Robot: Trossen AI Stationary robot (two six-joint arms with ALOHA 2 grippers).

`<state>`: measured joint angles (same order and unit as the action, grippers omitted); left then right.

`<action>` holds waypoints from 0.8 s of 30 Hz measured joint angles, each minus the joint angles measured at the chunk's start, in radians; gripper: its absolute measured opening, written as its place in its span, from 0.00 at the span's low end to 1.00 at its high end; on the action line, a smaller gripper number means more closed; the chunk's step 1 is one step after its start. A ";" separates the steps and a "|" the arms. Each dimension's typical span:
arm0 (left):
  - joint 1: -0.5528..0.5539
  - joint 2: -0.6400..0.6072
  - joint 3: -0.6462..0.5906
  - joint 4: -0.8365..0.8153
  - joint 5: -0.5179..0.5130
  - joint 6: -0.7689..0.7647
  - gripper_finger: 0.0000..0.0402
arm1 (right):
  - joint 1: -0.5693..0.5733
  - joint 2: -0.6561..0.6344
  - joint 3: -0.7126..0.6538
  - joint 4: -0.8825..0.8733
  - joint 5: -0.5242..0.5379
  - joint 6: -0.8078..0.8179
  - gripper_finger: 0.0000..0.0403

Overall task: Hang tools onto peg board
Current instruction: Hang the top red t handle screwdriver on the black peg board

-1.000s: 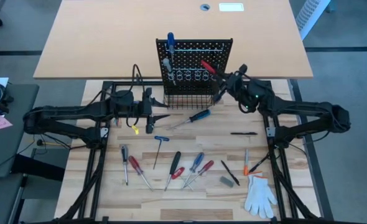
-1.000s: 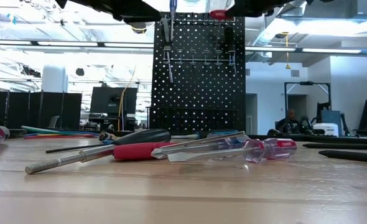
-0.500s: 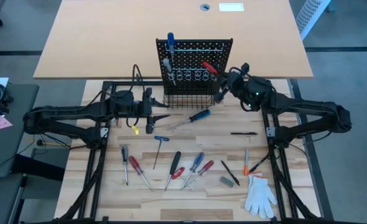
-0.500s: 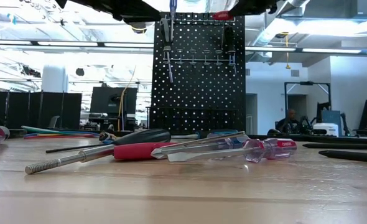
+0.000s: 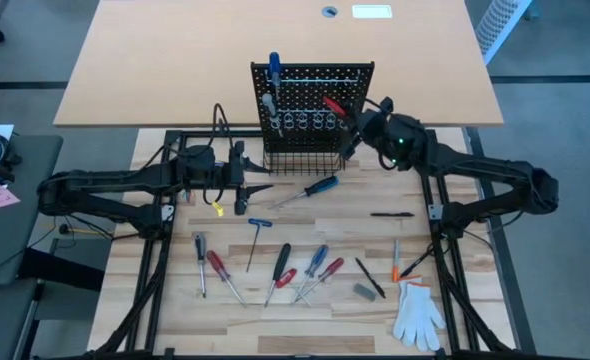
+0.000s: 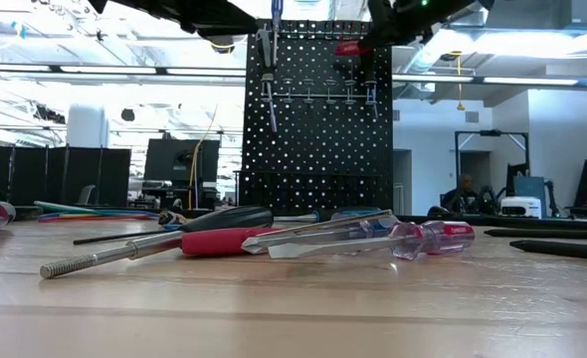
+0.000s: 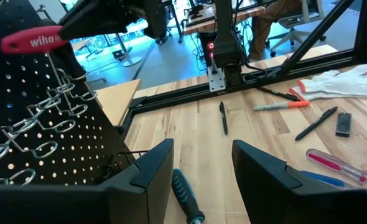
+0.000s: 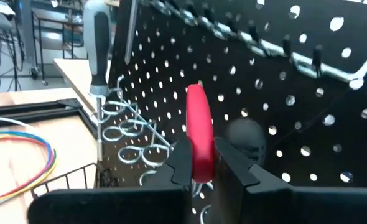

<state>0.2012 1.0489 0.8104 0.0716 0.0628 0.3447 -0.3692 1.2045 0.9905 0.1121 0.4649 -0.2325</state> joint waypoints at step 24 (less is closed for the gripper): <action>0.000 0.000 0.000 0.000 0.000 -0.001 0.39 | -0.002 0.000 0.130 -0.148 -0.101 0.044 0.09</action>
<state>0.2012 1.0489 0.8104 0.0713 0.0631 0.3437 -0.3710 1.2041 1.1204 -0.0364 0.3637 -0.1888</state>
